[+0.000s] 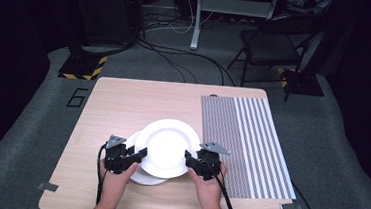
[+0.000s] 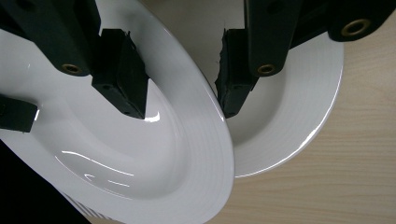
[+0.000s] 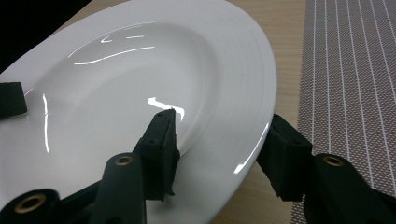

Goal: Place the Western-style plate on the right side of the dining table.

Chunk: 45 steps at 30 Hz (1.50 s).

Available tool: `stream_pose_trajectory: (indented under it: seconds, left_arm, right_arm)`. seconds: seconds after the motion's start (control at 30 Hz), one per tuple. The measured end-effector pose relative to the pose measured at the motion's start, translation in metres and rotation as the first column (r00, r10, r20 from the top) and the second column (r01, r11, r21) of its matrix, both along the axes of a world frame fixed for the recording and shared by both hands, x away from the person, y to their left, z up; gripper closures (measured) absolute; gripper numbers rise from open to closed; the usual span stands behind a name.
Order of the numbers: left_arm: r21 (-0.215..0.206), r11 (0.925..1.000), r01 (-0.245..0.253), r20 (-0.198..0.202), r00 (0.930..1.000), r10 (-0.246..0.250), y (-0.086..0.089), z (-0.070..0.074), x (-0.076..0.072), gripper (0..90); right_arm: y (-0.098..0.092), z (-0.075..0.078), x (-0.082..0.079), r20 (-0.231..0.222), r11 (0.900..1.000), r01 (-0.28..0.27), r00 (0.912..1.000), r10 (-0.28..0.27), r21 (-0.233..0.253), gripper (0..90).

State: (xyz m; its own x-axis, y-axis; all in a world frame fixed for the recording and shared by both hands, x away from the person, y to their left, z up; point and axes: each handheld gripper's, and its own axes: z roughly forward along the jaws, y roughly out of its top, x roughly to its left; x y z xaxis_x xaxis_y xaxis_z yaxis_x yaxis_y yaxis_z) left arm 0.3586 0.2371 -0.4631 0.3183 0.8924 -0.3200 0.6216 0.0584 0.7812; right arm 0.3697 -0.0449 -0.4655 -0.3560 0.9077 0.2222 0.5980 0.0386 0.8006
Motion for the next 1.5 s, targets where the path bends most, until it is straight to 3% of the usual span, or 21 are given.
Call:
stream_pose_trajectory:
  seconds: [0.3,0.53,0.93,1.5]
  left_arm:
    - [-0.016,0.9999,-0.002,0.007,1.0000,0.002,0.000,0.006,0.002,53.6]
    - [-0.006,1.0000,-0.001,0.017,0.9999,0.002,-0.005,0.009,0.004,53.5]
    - [-0.016,0.9998,0.013,0.025,0.9996,-0.012,-0.010,0.016,0.009,54.0]
    - [-0.027,0.9994,0.020,0.039,0.9991,-0.019,-0.021,0.028,0.019,55.0]
  right_arm:
    - [-0.001,0.012,0.000,0.017,1.000,-0.010,0.9998,0.010,0.002,49.0]
    - [-0.005,0.016,0.002,0.017,1.000,-0.012,0.9998,0.012,-0.006,49.0]
    - [-0.014,0.022,0.005,0.010,1.000,-0.015,0.9998,0.015,0.020,49.0]
    - [-0.027,0.035,0.014,0.033,1.000,-0.017,0.9993,0.017,0.005,49.0]
